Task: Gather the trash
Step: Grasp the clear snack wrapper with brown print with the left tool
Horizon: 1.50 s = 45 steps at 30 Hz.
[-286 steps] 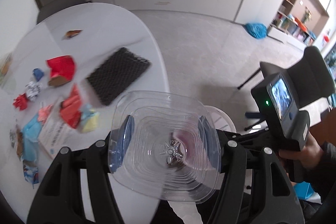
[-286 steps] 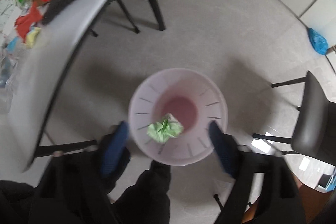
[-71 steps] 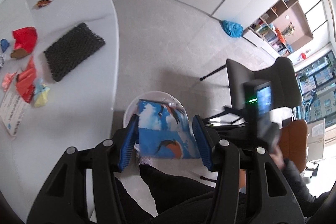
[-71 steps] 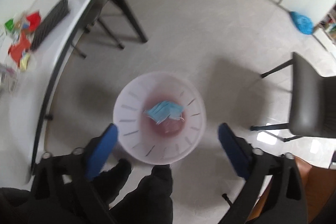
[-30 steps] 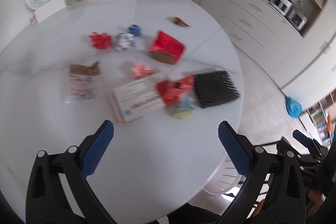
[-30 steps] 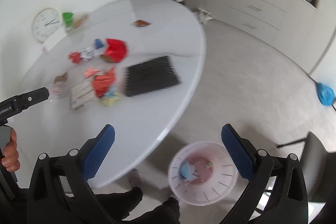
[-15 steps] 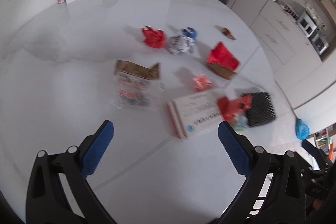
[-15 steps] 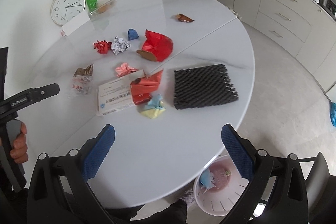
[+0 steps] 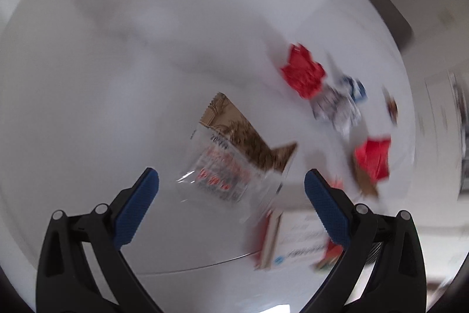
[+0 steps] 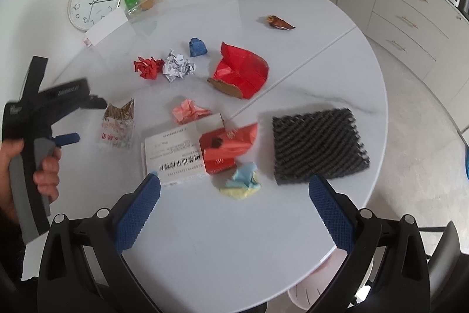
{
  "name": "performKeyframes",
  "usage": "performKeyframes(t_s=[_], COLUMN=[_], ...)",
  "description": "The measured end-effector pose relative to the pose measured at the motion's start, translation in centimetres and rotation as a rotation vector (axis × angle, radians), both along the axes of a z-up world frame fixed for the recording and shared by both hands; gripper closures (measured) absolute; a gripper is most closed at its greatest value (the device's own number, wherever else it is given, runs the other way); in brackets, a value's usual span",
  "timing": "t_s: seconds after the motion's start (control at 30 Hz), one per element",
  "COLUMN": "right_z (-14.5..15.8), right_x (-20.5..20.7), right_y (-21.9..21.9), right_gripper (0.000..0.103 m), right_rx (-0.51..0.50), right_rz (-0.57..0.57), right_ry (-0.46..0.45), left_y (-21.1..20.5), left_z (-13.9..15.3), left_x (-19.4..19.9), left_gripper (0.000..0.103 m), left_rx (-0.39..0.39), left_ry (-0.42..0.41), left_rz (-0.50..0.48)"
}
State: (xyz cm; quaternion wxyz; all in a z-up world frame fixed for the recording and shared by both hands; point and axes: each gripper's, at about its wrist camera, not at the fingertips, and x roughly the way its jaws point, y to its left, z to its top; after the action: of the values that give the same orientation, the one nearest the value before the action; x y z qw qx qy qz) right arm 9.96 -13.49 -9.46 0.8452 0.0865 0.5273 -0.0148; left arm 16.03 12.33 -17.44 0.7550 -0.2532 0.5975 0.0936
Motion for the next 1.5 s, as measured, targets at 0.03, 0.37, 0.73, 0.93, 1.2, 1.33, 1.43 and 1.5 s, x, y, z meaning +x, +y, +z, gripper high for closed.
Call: performKeyframes(t_s=[0.03, 0.37, 0.73, 0.93, 1.2, 1.33, 1.43, 1.5], right_z=[-0.2, -1.6, -3.7, -4.1, -4.5, -4.4, -4.3, -4.1], right_x=[0.6, 3.8, 6.2, 6.4, 5.4, 4.8, 4.5, 4.4], right_y=[-0.1, -2.0, -3.7, -3.9, -4.1, -4.0, -3.9, -3.8], right_gripper=[0.002, 0.002, 0.002, 0.002, 0.002, 0.002, 0.002, 0.002], right_rx=[0.001, -0.008, 0.047, 0.054, 0.059, 0.064, 0.065, 0.065], right_rz=[0.009, 0.071, 0.137, 0.131, 0.114, 0.11, 0.112, 0.114], right_ry=[0.004, 0.024, 0.079, 0.089, 0.098, 0.096, 0.09, 0.085], left_y=[0.1, 0.3, -1.3, -1.8, -3.7, -3.8, -4.0, -4.5], left_z=[-0.5, -4.0, -5.3, -3.7, -0.1, -1.5, -3.4, -4.3], left_x=[0.3, 2.1, 1.5, 0.9, -2.1, -3.7, -4.5, -4.5], left_gripper=[0.008, 0.015, 0.053, 0.053, 0.017, 0.013, 0.013, 0.013], left_rx=[-0.012, -0.056, -0.096, -0.094, 0.002, -0.063, -0.086, -0.061], left_ry=[0.019, 0.147, 0.173, 0.118, 0.069, 0.113, 0.154, 0.164], left_rz=[0.033, 0.314, 0.239, 0.09, -0.167, -0.139, -0.125, -0.135])
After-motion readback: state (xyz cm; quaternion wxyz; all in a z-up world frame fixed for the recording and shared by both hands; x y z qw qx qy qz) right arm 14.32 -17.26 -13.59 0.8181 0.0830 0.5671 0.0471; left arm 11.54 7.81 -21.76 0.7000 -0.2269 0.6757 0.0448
